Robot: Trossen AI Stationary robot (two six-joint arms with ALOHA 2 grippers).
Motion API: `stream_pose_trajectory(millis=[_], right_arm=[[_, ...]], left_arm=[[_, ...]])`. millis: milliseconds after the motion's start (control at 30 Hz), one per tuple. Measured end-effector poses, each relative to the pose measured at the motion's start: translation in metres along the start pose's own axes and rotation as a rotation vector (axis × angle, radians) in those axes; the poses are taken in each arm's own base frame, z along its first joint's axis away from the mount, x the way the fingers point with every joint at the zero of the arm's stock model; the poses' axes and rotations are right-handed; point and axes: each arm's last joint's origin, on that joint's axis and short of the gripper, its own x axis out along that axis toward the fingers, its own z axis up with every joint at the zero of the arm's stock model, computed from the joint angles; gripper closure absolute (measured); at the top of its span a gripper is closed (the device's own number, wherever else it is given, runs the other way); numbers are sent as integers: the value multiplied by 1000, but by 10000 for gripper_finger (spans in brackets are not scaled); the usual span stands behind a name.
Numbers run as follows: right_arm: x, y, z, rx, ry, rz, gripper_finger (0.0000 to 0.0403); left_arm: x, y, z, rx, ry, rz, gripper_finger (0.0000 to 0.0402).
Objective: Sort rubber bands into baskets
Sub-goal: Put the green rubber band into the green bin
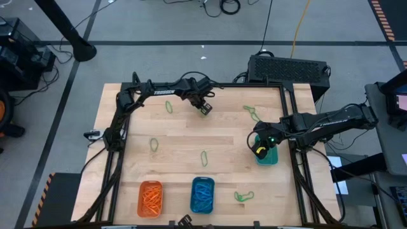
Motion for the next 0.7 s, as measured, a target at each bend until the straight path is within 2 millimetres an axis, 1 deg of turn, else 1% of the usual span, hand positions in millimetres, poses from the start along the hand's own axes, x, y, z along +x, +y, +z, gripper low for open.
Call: stream_pose_trajectory(millis=[67, 167, 300, 400, 500, 600, 700], right_arm=[[0, 2, 2, -12, -16, 21, 266], [0, 6, 4, -48, -48, 60, 266], [-2, 15, 11, -117, -126, 144, 266], [-4, 23, 18, -187, -217, 216, 266], [-9, 30, 26, -230, -347, 255, 266], [-14, 36, 35, -268, -489, 275, 266], [-21, 40, 45, -310, -615, 306, 266]], left_arm=[[-12, -4, 0, 30, -14, -9, 399], [-38, -10, 3, 81, -73, -47, 399], [-84, -26, 1, 196, -151, -199, 400], [-120, -42, -5, 302, -209, -348, 400], [-151, -59, -15, 365, -267, -435, 401], [-170, -75, -25, 404, -293, -470, 401], [-179, -92, -35, 425, -298, -507, 401]])
